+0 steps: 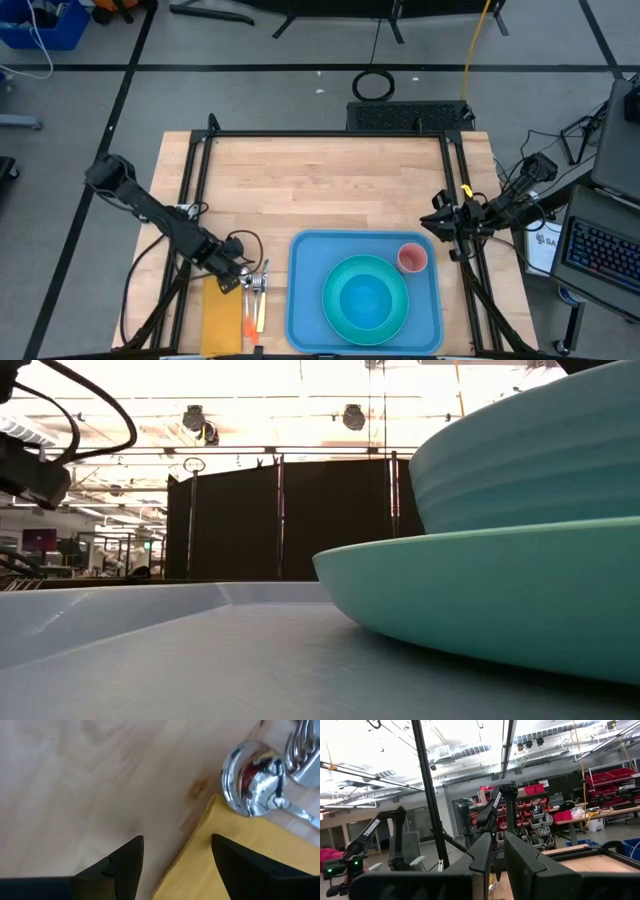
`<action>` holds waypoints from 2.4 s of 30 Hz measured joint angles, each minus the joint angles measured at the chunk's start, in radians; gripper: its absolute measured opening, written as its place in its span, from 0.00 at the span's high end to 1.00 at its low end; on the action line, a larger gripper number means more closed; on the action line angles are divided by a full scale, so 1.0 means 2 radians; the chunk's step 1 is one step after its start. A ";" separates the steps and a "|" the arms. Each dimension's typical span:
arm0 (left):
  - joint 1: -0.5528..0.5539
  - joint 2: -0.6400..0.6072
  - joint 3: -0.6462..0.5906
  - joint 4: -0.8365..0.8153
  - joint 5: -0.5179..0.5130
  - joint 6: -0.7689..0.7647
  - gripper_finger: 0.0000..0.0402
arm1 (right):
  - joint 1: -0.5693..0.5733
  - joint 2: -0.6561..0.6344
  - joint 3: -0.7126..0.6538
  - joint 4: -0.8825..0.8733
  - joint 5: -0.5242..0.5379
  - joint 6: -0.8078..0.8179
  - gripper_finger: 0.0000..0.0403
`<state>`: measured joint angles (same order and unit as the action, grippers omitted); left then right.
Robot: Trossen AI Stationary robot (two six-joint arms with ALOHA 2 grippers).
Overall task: Set up tray
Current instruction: Put the yellow napkin on the blue serving tray to the left of the light blue plate
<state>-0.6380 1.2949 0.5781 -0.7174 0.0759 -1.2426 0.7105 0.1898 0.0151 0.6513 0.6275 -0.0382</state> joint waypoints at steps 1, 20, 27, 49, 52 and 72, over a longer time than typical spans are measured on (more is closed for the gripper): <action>0.000 0.006 0.000 0.005 0.004 0.003 0.40 | 0.000 0.000 0.000 -0.001 0.000 0.000 0.89; 0.000 0.058 0.004 0.036 0.001 0.054 0.63 | 0.000 0.000 0.000 -0.007 0.000 0.000 0.89; -0.001 0.057 0.003 0.048 0.007 0.052 0.96 | 0.000 0.000 0.000 -0.007 0.000 0.000 0.89; -0.048 0.053 0.048 -0.024 0.016 -0.022 0.98 | 0.000 0.000 0.000 -0.007 0.000 0.000 0.89; -0.057 0.053 0.049 -0.022 0.018 -0.034 0.98 | 0.000 0.000 0.000 -0.007 0.000 0.000 0.89; -0.074 0.052 0.188 -0.138 -0.075 -0.003 0.98 | 0.000 0.000 0.000 -0.007 0.000 0.000 0.89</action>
<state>-0.7860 1.3987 0.9549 -0.9941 -0.0744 -1.2484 0.7106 0.1902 0.0149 0.6369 0.6276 -0.0380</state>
